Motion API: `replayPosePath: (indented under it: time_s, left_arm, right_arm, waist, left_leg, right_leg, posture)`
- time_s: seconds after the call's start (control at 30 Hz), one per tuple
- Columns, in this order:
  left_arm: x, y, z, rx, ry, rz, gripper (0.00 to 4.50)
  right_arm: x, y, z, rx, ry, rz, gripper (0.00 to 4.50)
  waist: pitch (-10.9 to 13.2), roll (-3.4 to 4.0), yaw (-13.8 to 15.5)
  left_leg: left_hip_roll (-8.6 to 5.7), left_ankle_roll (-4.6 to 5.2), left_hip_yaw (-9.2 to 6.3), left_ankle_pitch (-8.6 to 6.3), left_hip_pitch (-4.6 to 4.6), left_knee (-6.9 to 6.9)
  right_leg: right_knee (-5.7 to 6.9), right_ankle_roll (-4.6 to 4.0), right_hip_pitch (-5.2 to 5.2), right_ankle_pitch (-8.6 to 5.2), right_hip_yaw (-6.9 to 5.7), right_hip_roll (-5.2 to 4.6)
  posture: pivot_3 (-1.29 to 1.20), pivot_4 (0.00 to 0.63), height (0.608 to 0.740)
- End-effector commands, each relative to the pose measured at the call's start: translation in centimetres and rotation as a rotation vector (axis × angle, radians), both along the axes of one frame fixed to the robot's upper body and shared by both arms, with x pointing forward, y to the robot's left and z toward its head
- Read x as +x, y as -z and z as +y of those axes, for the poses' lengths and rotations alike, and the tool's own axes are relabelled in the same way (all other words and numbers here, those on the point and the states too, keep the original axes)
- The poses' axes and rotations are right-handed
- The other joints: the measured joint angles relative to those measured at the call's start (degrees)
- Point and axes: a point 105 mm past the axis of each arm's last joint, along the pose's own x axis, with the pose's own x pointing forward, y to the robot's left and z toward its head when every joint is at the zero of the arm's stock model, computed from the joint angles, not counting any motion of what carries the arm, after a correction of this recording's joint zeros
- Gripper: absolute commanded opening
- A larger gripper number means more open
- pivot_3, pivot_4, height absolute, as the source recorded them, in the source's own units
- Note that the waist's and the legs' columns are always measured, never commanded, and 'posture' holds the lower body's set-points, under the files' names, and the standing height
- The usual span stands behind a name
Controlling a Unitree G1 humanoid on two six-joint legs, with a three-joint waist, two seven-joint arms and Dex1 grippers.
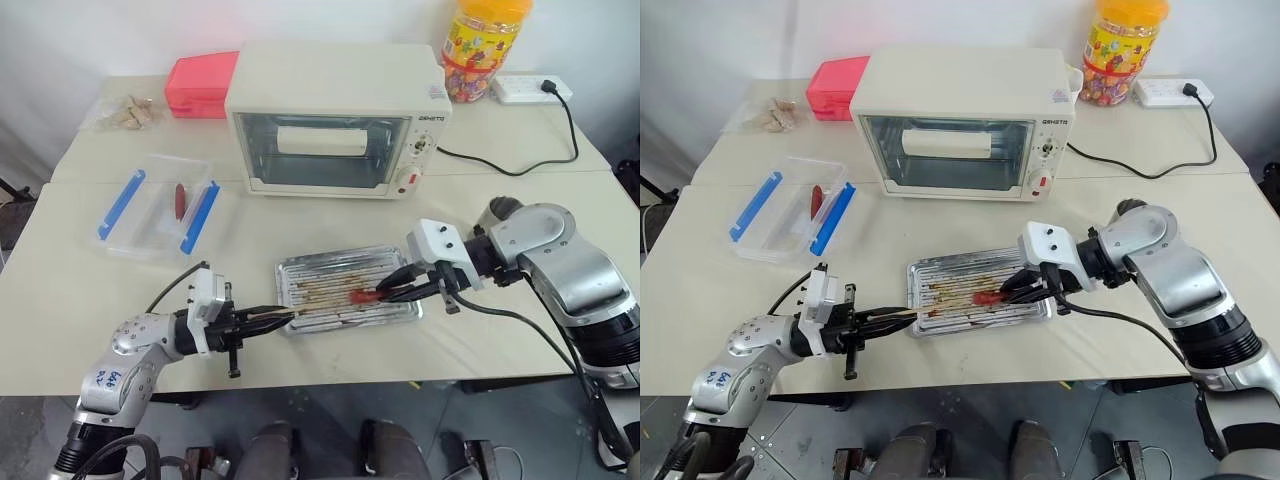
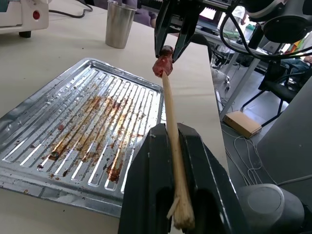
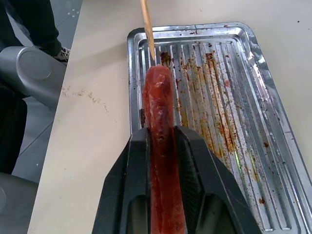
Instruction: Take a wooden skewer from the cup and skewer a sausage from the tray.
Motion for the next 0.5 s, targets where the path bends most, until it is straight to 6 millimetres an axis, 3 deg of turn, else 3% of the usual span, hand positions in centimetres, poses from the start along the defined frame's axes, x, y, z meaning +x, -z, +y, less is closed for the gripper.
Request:
replayPosePath:
  time_s: [0.03, 0.5]
  left_arm:
    - [-0.07, -0.47, -0.04, -0.005, 0.005, -0.025, 0.00]
    - [0.03, -0.30, -0.77, -0.018, 0.019, -0.024, 0.00]
  right_arm:
    - [-0.25, -1.21, 0.20, 0.006, -0.028, -0.044, 0.74]
    - [-1.09, -1.02, 1.18, 0.018, -0.078, -0.026, 0.74]
  waist:
    - [0.0, 0.00, 0.0]
    - [0.0, 0.00, 0.0]
  left_leg:
    - [0.00, 0.00, 0.00, 0.00, 0.00, 0.00]
    - [0.00, 0.00, 0.00, 0.00, 0.00, 0.00]
  right_leg:
    - [0.00, 0.00, 0.00, 0.00, 0.00, 0.00]
    - [0.00, 0.00, 0.00, 0.00, 0.00, 0.00]
  posture:
    - [0.00, 0.150, 0.740]
    - [0.00, 0.150, 0.740]
